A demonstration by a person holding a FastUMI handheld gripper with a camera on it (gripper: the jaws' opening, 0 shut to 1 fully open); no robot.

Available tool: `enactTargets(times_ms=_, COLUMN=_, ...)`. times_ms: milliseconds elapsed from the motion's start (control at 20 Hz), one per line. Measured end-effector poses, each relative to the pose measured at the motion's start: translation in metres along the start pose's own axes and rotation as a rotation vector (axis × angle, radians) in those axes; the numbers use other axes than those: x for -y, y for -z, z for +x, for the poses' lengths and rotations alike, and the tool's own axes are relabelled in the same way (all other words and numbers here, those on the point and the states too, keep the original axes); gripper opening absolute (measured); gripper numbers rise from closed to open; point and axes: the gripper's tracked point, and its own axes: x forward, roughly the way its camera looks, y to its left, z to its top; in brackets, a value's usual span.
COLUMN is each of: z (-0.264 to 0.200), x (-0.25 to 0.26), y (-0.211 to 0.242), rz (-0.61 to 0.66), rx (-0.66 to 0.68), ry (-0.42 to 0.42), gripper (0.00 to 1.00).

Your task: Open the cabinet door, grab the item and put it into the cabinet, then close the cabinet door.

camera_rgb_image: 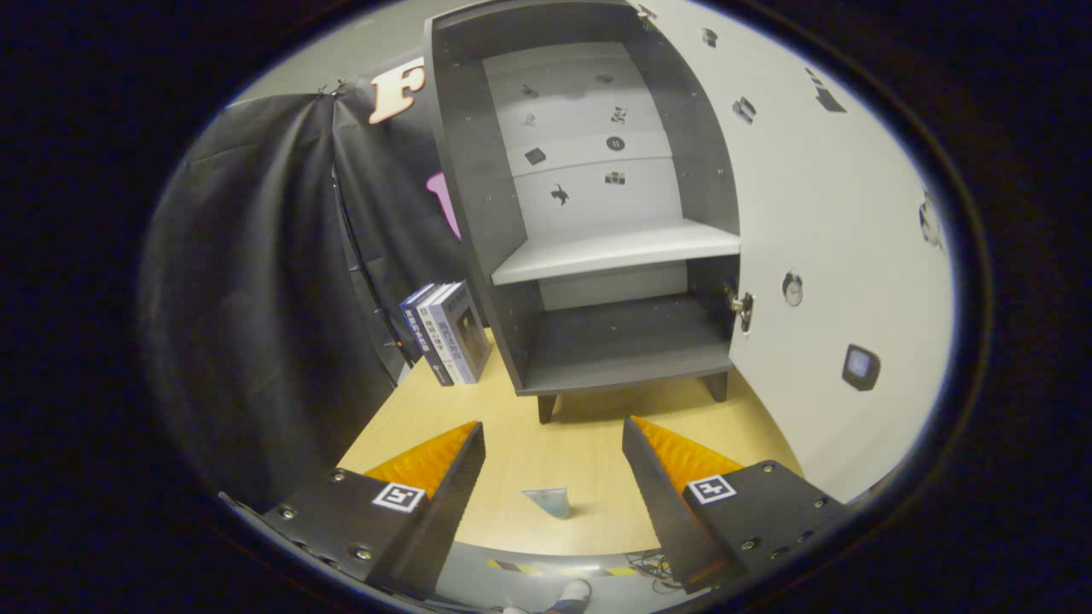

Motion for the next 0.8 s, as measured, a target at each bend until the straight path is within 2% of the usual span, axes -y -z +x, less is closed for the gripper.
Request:
enactTargets(times_ms=100, z=0.02, x=0.001, y=0.023, rz=-0.007, rx=-0.041, ry=0.004, gripper=0.99)
enactTargets(times_ms=400, z=0.067, x=0.0, y=0.087, rz=-0.018, rx=-0.145, ry=-0.001, gripper=0.99)
enactTargets(times_ms=800, z=0.101, x=0.002, y=0.158, rz=-0.049, rx=-0.238, ry=0.001, gripper=0.99)
